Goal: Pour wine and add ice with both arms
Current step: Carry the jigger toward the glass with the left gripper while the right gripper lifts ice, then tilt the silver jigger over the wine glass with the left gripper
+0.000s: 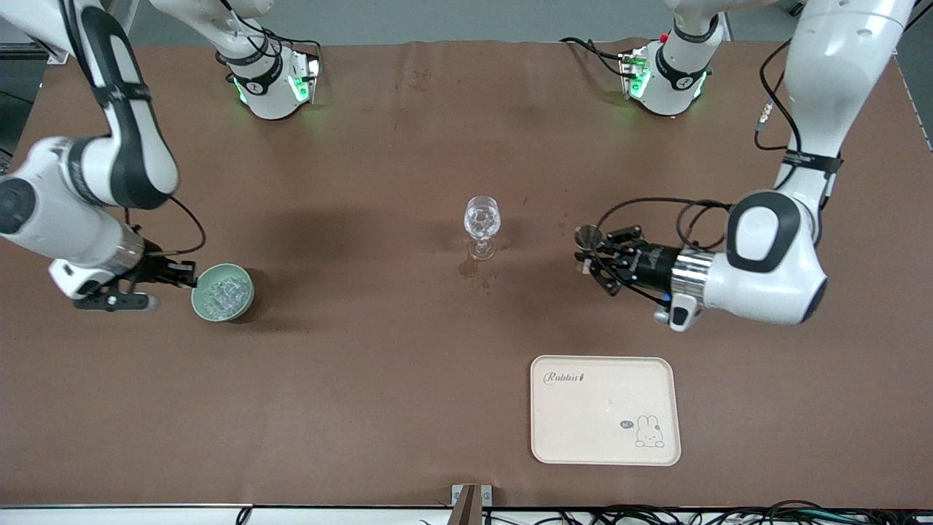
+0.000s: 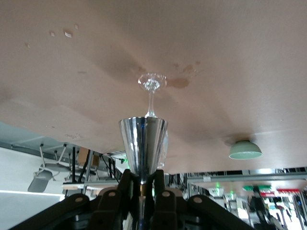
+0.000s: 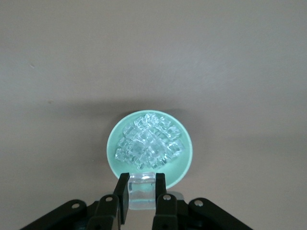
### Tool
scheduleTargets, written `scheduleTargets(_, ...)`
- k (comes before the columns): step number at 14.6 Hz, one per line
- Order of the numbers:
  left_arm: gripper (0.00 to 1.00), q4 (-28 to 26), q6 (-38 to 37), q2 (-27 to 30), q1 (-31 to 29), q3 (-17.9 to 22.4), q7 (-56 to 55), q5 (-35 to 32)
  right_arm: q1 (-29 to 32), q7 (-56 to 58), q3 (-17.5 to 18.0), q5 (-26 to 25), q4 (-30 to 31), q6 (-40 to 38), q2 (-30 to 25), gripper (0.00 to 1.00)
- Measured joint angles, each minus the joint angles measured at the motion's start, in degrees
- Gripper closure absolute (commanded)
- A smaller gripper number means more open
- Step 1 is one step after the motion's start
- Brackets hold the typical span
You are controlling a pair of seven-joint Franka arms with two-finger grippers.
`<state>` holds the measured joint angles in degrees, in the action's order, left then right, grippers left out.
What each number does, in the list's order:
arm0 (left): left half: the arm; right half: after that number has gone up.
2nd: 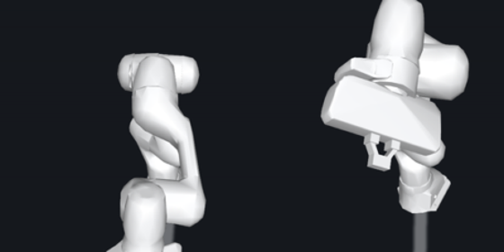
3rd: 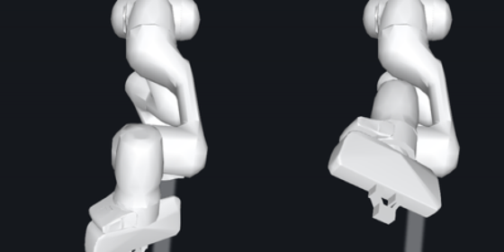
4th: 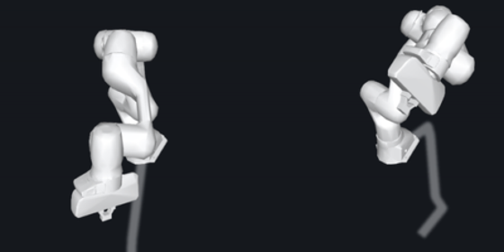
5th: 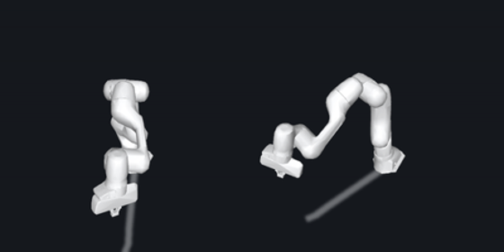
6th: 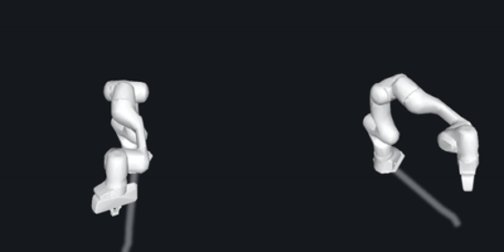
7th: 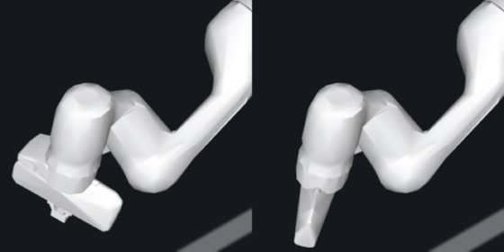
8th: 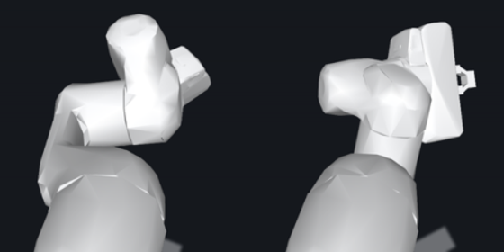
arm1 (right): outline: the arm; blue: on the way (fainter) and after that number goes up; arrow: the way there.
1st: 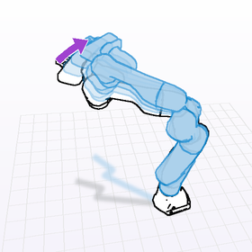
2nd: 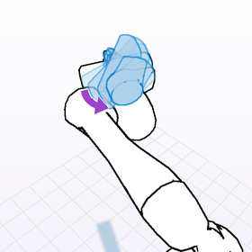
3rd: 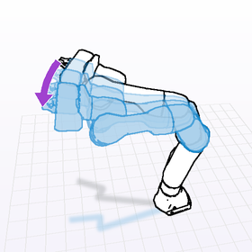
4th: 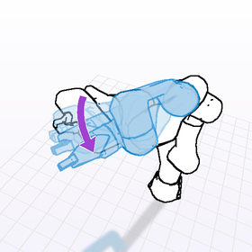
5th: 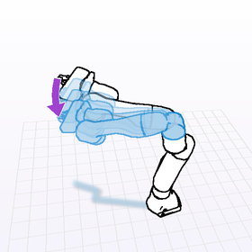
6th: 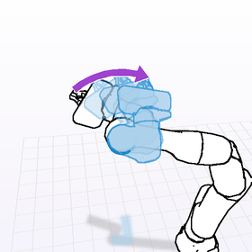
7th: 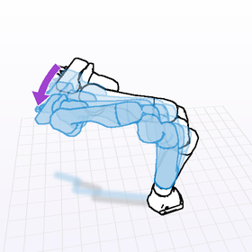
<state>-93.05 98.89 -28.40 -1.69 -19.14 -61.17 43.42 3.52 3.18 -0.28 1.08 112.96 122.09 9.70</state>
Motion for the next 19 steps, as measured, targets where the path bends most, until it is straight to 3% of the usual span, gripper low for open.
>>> scheduleTargets(5, 0.99, -4.55, 5.07, 5.64, 6.88, 0.04, -7.39, -3.34, 0.87, -0.01, -0.40, 0.00, -10.99, -15.63, -4.62, 1.00)
scheduleTargets(12, 0.99, -4.86, 9.85, 6.69, 16.07, 0.02, -22.13, -14.28, 1.60, -4.66, -0.35, 0.00, -27.94, -30.94, -5.22, 1.00)
scheduleTargets(19, 0.99, -4.22, 11.72, 6.98, 22.06, 0.03, -35.75, -26.81, 1.57, -4.73, -0.33, 0.00, -30.81, -33.79, -4.71, 1.00)
